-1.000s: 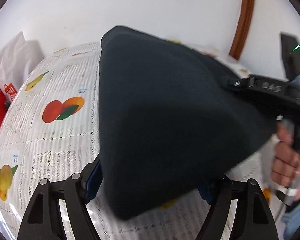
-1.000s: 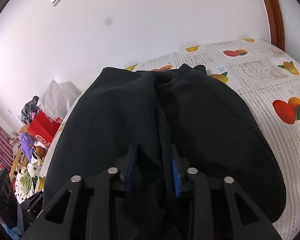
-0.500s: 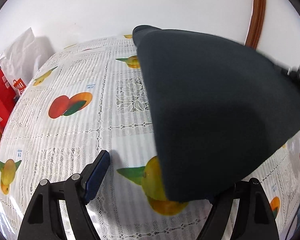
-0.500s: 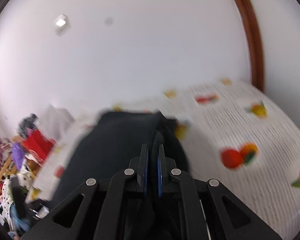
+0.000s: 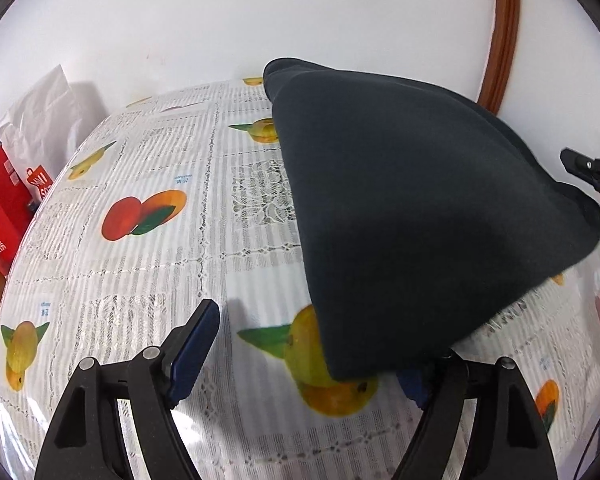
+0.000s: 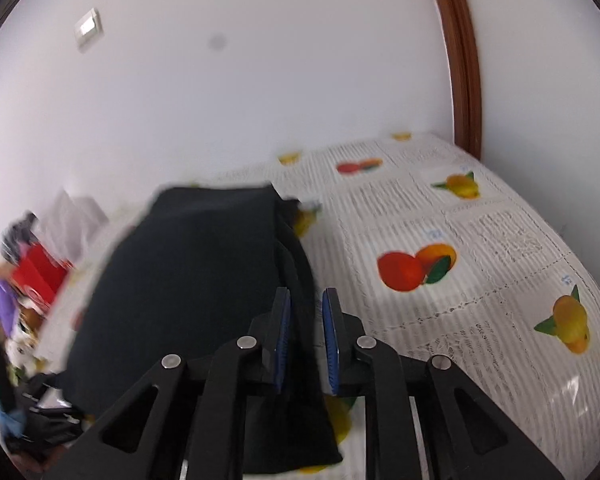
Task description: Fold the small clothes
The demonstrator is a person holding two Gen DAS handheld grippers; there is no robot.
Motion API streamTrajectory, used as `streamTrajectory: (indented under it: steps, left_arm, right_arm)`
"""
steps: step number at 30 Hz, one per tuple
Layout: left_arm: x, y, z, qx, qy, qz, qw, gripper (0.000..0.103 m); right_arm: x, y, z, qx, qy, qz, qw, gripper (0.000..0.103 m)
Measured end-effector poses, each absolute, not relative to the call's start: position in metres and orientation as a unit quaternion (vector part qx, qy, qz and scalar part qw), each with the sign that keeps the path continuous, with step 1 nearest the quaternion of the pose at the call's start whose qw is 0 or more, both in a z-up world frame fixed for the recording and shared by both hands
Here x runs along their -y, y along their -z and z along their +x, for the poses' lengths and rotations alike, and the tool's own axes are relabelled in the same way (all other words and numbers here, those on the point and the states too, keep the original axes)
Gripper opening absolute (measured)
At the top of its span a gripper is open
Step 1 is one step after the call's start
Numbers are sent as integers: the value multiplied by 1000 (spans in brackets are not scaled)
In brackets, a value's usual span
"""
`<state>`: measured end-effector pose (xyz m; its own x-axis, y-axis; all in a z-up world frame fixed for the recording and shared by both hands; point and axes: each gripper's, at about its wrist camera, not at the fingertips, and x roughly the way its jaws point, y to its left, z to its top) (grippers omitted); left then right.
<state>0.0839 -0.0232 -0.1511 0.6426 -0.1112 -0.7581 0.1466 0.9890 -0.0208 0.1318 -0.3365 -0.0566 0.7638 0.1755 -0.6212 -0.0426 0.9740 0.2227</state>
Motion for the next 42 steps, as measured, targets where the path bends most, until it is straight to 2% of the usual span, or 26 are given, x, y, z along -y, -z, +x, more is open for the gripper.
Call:
streamTrajectory:
  steps: [4, 7, 12, 23, 29, 32, 38, 42]
  left_arm:
    - [22, 141, 68, -418, 93, 6, 904, 73]
    - [17, 136, 51, -417, 108, -1, 902, 64]
    - [7, 122, 30, -407, 117, -15, 906, 53]
    - [25, 98, 59, -383, 123, -10, 915, 53]
    - [36, 126, 85, -418, 116, 13, 901, 54]
    - [35, 138, 85, -417, 121, 14, 901, 56]
    - [21, 121, 93, -441, 148, -16, 885, 55]
    - [13, 102, 107, -424, 131, -17, 896, 60]
  right_arm:
    - [309, 72, 123, -353, -54, 27, 934, 17]
    - [305, 93, 119, -360, -18, -5, 933, 17]
    - [309, 92, 104, -352, -3, -9, 936, 17]
    - [313, 89, 90, -371, 20, -18, 928, 18]
    - [316, 78, 87, -378, 9, -31, 925, 18]
    - [316, 65, 90, -371, 6, -40, 928, 21]
    - [312, 47, 128, -368, -14, -43, 929, 26]
    - [307, 35, 175, -373, -37, -35, 927, 37]
